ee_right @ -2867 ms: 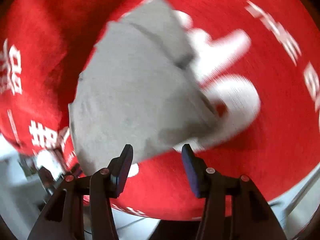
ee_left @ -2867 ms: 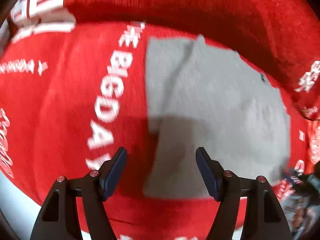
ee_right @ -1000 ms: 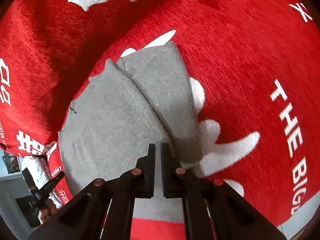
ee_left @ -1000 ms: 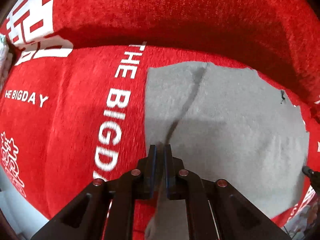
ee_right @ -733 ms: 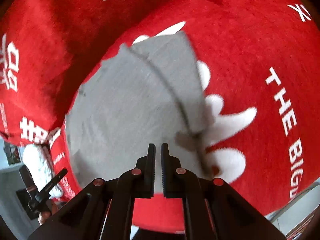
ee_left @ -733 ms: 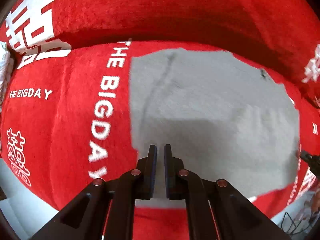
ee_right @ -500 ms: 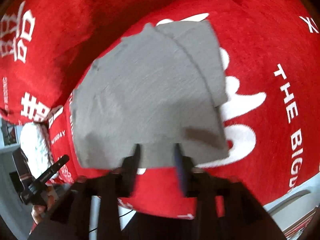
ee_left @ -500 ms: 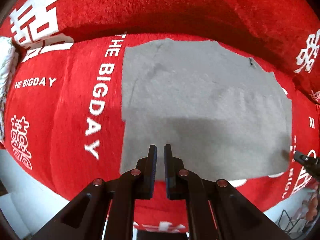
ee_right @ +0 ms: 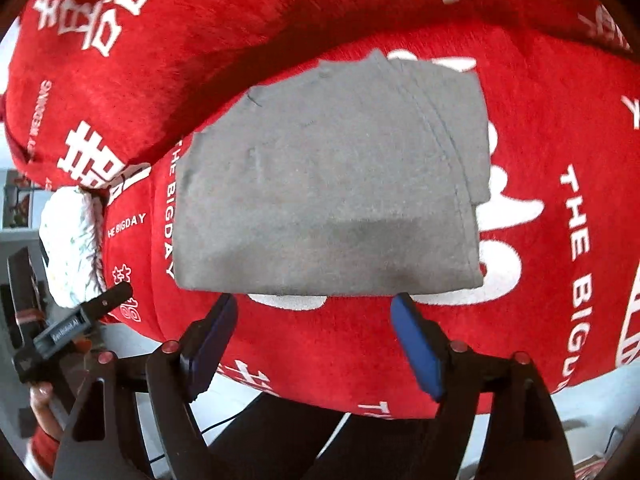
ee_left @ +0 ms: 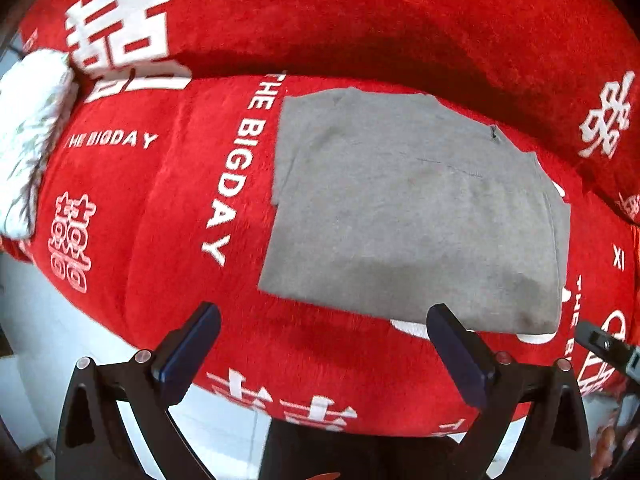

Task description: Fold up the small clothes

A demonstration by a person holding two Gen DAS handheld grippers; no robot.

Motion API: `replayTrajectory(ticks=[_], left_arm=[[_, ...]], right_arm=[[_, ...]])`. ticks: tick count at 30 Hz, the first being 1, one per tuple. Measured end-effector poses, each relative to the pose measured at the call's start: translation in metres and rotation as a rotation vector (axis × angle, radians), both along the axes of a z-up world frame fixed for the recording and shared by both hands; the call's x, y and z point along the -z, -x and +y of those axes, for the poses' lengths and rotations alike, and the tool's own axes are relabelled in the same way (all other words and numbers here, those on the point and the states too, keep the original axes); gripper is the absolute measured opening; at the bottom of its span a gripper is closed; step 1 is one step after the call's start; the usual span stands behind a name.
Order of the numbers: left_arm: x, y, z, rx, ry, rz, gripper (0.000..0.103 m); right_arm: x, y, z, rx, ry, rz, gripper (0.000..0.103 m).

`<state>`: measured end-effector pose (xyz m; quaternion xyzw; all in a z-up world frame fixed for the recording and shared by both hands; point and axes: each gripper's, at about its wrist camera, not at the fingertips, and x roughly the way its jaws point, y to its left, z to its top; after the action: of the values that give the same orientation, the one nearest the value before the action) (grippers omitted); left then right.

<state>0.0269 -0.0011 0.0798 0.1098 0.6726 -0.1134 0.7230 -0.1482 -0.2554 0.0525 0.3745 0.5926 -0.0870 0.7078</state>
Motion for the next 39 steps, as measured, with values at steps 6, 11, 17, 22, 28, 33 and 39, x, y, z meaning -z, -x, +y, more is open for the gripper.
replayTrajectory(ticks=[6,11,17,22,28,33,39], left_arm=[[-0.015,0.005,0.007,-0.008,-0.008,-0.010,0.103],[-0.015,0.002,0.014,0.040,0.024,0.019,0.103],[-0.008,-0.026,0.044,0.083,0.068,0.020,0.103],[0.003,-0.060,0.080,0.130,0.055,0.011,0.103],[0.020,-0.099,0.128,0.121,0.059,-0.016,0.103],[0.047,-0.120,0.157,0.065,0.073,0.024,0.103],[0.073,-0.130,0.168,0.015,0.090,0.042,0.103]], right_arm=[[-0.016,-0.006,0.017,-0.066,0.084,-0.026,0.103],[-0.010,-0.025,0.040,-0.050,0.037,-0.011,0.103],[0.013,-0.076,0.084,0.027,-0.012,0.006,0.103],[0.039,-0.137,0.122,0.052,-0.067,0.008,0.103],[0.070,-0.225,0.153,0.021,-0.046,-0.001,0.103],[0.091,-0.266,0.159,0.044,-0.023,0.003,0.032],[0.123,-0.289,0.156,0.068,0.000,0.008,0.013]])
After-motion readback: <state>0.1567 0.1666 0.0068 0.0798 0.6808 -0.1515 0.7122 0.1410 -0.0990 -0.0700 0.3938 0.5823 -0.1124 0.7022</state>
